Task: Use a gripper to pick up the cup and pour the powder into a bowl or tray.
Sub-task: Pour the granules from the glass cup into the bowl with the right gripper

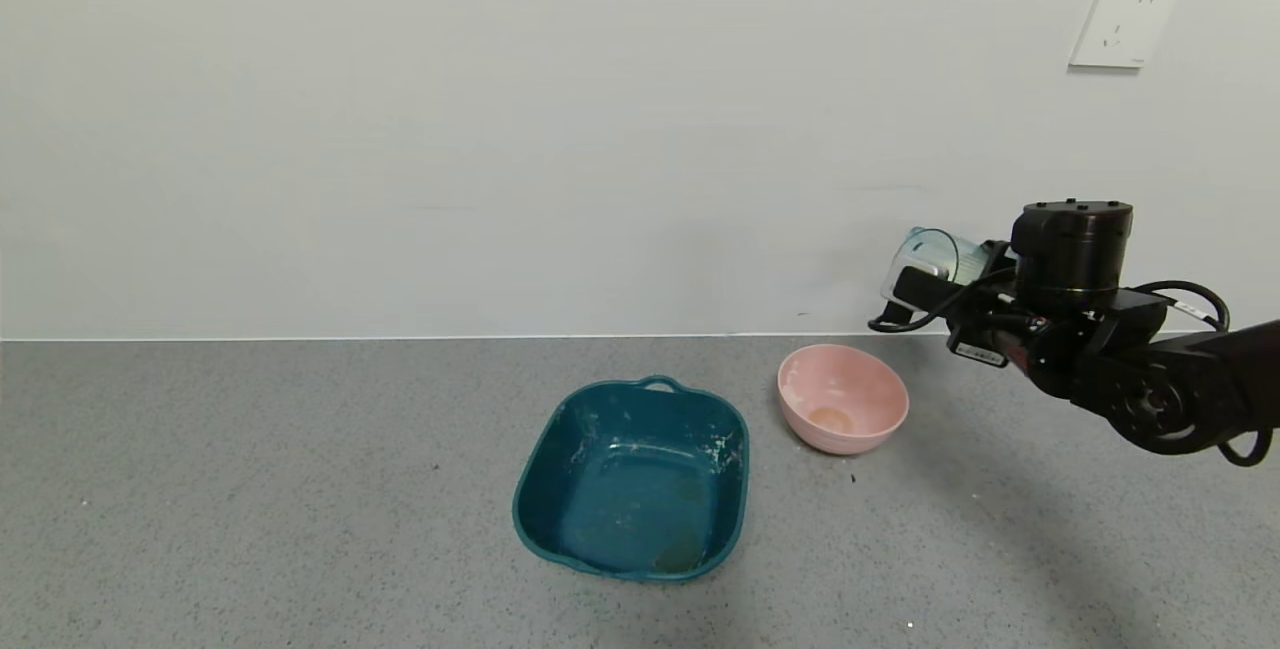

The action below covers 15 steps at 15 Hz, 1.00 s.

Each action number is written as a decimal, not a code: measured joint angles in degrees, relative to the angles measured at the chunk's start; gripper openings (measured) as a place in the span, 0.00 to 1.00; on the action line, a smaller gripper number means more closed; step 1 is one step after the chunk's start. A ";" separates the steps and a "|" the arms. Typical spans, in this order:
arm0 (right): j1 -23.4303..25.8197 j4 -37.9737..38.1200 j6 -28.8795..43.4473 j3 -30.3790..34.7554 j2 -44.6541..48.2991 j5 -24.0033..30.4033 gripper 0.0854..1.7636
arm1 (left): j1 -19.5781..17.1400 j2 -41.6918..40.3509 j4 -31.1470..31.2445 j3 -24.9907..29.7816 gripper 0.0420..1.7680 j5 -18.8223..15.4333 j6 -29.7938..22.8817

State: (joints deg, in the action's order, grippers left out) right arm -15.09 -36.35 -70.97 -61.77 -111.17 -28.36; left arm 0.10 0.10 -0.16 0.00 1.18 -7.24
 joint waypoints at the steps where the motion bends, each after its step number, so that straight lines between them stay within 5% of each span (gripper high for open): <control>1: -0.52 -0.02 -1.99 -0.20 -0.27 -0.55 0.73 | 0.00 0.00 0.00 0.00 0.97 0.02 0.00; 7: -2.21 -0.48 -9.64 0.30 -1.07 -2.46 0.73 | 0.00 0.00 0.00 0.00 0.97 0.00 0.02; 15: -3.32 -12.96 -25.25 3.12 -3.80 -2.32 0.73 | 0.00 0.00 0.00 0.00 0.97 0.02 0.00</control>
State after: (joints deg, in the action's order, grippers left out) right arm -18.41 -49.31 -96.22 -58.65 -114.97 -30.67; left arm 0.10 0.10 -0.16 0.00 1.21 -7.24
